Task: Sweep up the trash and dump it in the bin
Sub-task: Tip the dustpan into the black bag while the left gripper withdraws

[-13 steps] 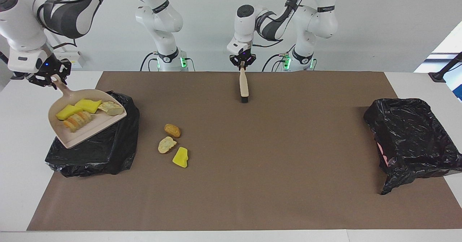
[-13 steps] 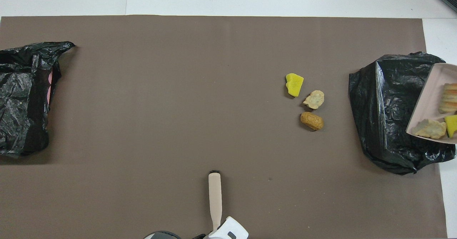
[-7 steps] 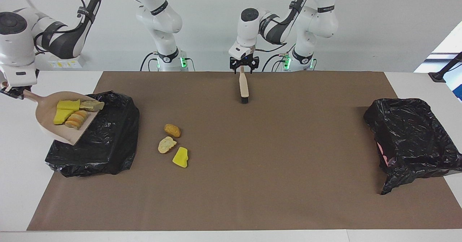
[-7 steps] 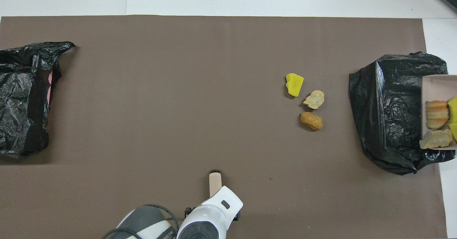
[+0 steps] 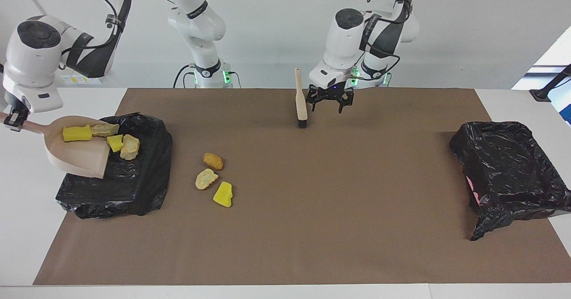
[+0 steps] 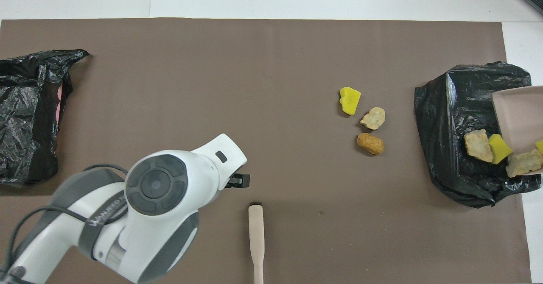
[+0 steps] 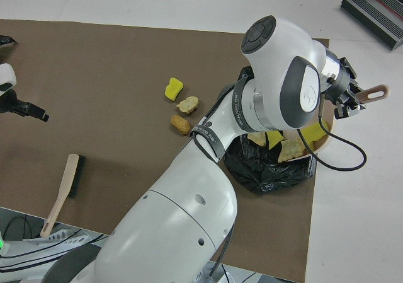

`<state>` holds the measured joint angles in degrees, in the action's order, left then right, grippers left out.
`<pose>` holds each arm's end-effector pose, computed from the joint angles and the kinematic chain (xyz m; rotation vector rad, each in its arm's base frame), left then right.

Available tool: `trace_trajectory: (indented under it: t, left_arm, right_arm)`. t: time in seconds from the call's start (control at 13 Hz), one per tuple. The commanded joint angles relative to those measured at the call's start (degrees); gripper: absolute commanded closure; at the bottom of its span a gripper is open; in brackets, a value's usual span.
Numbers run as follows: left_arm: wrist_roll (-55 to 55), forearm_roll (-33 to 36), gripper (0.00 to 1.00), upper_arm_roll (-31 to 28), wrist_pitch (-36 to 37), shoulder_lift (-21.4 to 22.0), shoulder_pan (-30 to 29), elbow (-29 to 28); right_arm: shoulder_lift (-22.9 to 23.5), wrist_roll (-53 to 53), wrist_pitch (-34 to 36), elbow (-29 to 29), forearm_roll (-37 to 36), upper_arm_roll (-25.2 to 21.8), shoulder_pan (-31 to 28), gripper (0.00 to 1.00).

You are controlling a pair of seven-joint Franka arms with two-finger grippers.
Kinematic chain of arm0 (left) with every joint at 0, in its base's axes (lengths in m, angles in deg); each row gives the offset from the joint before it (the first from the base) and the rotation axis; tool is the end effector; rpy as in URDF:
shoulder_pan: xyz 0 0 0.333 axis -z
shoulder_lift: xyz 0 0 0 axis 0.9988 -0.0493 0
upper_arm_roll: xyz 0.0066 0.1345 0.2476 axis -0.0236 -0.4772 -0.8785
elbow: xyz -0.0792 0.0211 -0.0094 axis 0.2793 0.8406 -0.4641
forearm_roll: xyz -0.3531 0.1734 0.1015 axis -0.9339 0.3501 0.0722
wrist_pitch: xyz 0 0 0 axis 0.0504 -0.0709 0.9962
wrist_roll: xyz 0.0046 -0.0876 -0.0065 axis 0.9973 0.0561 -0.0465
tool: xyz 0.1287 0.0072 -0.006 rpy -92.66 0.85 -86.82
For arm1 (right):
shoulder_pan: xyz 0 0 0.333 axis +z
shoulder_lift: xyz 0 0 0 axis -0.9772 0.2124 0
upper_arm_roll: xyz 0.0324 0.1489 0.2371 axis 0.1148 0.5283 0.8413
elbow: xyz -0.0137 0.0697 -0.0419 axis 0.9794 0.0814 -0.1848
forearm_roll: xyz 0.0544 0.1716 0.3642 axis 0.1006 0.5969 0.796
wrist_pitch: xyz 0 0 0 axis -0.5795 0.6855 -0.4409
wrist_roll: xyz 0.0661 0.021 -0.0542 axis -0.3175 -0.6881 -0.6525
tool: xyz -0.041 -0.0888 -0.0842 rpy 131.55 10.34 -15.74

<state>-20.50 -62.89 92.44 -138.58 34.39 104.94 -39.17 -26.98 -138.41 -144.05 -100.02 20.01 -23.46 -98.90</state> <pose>0.4526 -0.3128 0.4285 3.0813 -0.2343 0.0585 0.5680 -0.2956 0.4595 1.6671 1.8548 -0.5971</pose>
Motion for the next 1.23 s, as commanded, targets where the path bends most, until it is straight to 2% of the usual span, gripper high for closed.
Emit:
trace_trajectory:
  t: [0.0, 0.23, 0.46, 0.61, 0.92, 1.15]
  left_arm:
    - [6.62, 1.74, 0.0, 0.79, 6.68, -1.2, -5.18, 7.17]
    - [14.19, 2.1, 0.0, 0.53, 11.52, -1.02, -9.41, 12.18]
    - [19.64, 2.19, 0.0, 0.44, 16.09, -0.23, -13.63, 15.61]
    - [21.58, 2.19, 0.0, -1.66, 18.82, -0.75, -14.16, 18.78]
    - [27.64, 2.1, 0.0, -4.92, 23.48, -0.93, -16.8, 24.75]
    - [28.09, 2.1, 0.0, -9.4, 24.89, -1.28, -15.22, 26.78]
  right_arm:
    - [-0.21, -1.11, -1.52, -0.06, -3.48, 0.23, 0.24, 1.0]
    - [-0.21, 1.86, -0.91, 0.91, -6.89, 0.67, 3.58, 1.0]
    - [-0.56, 6.53, 3.47, 0.91, -12.36, 0.67, 6.92, 1.0]
    - [-0.73, 7.59, 3.49, 0.82, -16.74, 0.76, 6.93, 1.0]
    - [-3.62, 8.12, 8.48, 0.65, -17.55, 0.76, 10.95, 1.0]
    - [-5.13, 8.47, 11.92, 0.91, -16.42, 0.84, 12.64, 1.0]
